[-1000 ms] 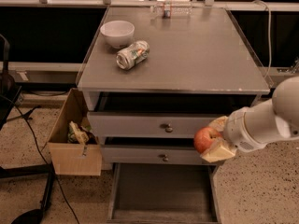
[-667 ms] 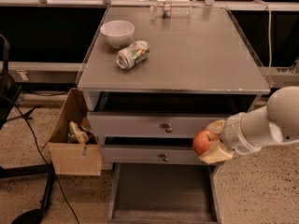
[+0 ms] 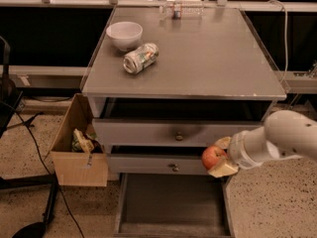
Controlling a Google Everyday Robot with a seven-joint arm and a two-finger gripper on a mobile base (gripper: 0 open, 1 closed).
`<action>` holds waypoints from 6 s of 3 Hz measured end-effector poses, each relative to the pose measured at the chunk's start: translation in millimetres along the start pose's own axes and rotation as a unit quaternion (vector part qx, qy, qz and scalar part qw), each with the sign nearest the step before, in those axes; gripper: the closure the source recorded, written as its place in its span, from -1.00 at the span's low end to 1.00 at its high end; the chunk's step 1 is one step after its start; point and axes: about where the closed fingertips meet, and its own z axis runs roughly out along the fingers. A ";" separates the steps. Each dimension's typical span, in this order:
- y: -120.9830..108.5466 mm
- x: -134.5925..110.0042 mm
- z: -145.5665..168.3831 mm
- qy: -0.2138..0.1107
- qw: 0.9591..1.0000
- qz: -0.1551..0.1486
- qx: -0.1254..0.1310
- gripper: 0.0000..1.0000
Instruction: Place apple into bottom drawer
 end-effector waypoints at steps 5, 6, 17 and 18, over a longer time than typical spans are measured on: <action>12.4 111.6 115.9 0.021 0.996 0.080 -0.042 1.00; 23.1 135.0 142.2 -0.002 0.995 0.088 -0.053 1.00; 35.2 232.0 391.4 -0.142 0.986 -0.015 -0.089 1.00; 35.1 234.8 409.1 -0.136 0.986 -0.026 -0.089 1.00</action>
Offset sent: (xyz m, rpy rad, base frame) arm 0.0300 -0.0358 -0.1157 -0.0444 0.1136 -0.1596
